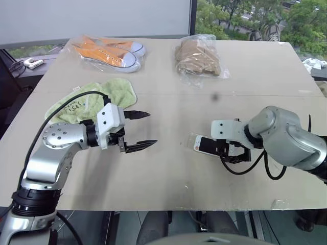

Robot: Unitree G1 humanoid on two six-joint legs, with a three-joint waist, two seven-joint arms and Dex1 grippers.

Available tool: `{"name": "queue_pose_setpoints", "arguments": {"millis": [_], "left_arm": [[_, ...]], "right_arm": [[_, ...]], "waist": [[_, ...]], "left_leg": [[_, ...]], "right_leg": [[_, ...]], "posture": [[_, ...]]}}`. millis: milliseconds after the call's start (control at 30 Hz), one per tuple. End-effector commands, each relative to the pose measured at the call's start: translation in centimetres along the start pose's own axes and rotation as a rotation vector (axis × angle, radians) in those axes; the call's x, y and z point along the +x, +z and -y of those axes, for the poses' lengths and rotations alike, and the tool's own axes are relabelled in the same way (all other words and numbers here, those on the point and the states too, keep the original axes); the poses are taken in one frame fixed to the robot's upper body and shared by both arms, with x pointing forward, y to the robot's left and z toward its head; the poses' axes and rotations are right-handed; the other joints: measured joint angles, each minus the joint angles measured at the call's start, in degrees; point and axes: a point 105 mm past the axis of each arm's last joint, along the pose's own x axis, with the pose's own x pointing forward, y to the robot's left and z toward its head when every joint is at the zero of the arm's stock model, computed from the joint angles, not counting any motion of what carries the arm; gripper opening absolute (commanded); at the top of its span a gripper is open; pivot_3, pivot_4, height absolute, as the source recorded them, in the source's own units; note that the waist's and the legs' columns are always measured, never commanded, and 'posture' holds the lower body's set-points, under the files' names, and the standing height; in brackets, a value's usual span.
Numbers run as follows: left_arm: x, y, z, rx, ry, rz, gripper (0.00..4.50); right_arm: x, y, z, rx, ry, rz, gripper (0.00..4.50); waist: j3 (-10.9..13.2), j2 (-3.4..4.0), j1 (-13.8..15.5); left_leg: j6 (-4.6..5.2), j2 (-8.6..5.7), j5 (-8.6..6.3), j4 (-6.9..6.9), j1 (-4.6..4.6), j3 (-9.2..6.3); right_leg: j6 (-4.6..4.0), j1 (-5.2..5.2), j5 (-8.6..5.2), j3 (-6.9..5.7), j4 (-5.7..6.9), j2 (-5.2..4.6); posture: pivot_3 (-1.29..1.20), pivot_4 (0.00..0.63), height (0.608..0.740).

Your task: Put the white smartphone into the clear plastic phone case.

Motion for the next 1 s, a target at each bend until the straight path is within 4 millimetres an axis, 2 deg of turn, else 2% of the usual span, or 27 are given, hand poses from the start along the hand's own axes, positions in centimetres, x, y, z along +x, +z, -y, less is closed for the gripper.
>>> {"name": "queue_pose_setpoints", "arguments": {"millis": [33, 233, 333, 367, 567, 633, 733, 833, 1000], "left_arm": [[-0.2, 0.6, 0.1, 0.036, 0.000, 0.011, 4.50], [-0.3, 0.5, 0.4, 0.029, -0.007, 0.008, 4.50], [-0.3, 0.5, 0.8, 0.024, -0.024, 0.009, 4.50], [-0.1, 0.5, 0.9, 0.021, -0.036, 0.010, 4.50], [0.7, 0.4, 1.5, 0.022, -0.075, 0.018, 4.50], [1.3, 0.4, 1.7, 0.033, -0.102, 0.019, 4.50], [2.1, 0.2, 2.3, 0.060, -0.169, 0.009, 4.50], [2.7, 0.1, 2.5, 0.078, -0.217, 0.004, 4.50], [3.6, 0.0, 1.1, 0.095, -0.234, 0.021, 4.50]], "right_arm": [[-0.8, 0.7, 0.4, -0.015, -0.020, 0.024, 4.43], [-2.5, 1.3, 1.3, 0.010, -0.026, 0.082, 4.43], [-3.7, 0.4, 0.7, 0.045, 0.029, 0.128, 4.43], [-4.0, 0.5, 0.2, 0.044, 0.065, 0.187, 4.43], [-5.0, 4.0, 1.0, 0.122, -0.031, 0.673, 4.43], [-4.4, 4.3, 0.1, 0.147, -0.042, 0.801, 4.43], [-2.6, 3.5, -0.9, 0.168, -0.065, 0.820, 4.43], [-1.3, 2.6, -1.3, 0.140, -0.086, 0.782, 3.72], [-0.7, 2.3, -1.4, 0.119, -0.078, 0.772, 1.27]], "waist": [[0.00, 0.00, -0.01], [0.00, 0.00, 0.02], [-0.01, -0.01, 0.24], [-0.01, -0.01, 0.26], [-0.14, -0.23, -0.18], [-0.19, -0.30, 0.22], [-0.22, -0.33, 0.71], [-0.22, -0.33, 0.33], [-0.21, -0.34, 0.08]], "left_leg": [[0.00, 0.00, 0.00, 0.00, 0.00, 0.00], [0.00, 0.00, 0.00, 0.01, 0.00, -0.01], [0.01, 0.00, 0.00, 0.03, -0.01, -0.02], [0.01, 0.00, -0.01, 0.03, -0.01, -0.06], [0.02, 0.02, -0.01, 0.04, 0.08, 0.06], [0.03, 0.02, -0.01, 0.11, 0.10, 0.05], [0.03, -0.02, -0.02, 0.25, 0.08, -0.04], [0.09, -0.05, -0.05, 0.41, 0.06, 0.04], [0.30, -0.04, -0.17, 0.49, 0.42, 0.05]], "right_leg": [[0.00, 0.00, 0.00, 0.00, 0.00, 0.00], [0.00, 0.00, 0.00, 0.00, 0.00, 0.00], [0.00, 0.03, 0.00, -0.02, -0.02, -0.01], [0.01, 0.05, 0.00, -0.06, -0.05, -0.01], [0.01, 0.10, 0.01, 0.05, 0.15, 0.02], [0.01, 0.10, 0.01, 0.03, 0.31, 0.03], [0.01, 0.14, 0.00, -0.07, 0.35, 0.00], [0.03, 0.15, 0.00, 0.01, 0.37, 0.00], [0.04, 0.49, 0.00, 0.00, 0.45, 0.08]], "posture": [[0.00, 0.150, 0.740], [0.00, 0.150, 0.740], [0.00, 0.150, 0.740], [0.00, 0.150, 0.740], [0.00, 0.150, 0.740], [0.00, 0.150, 0.740], [0.00, 0.150, 0.740], [0.00, 0.150, 0.740], [0.00, 0.150, 0.740]]}}
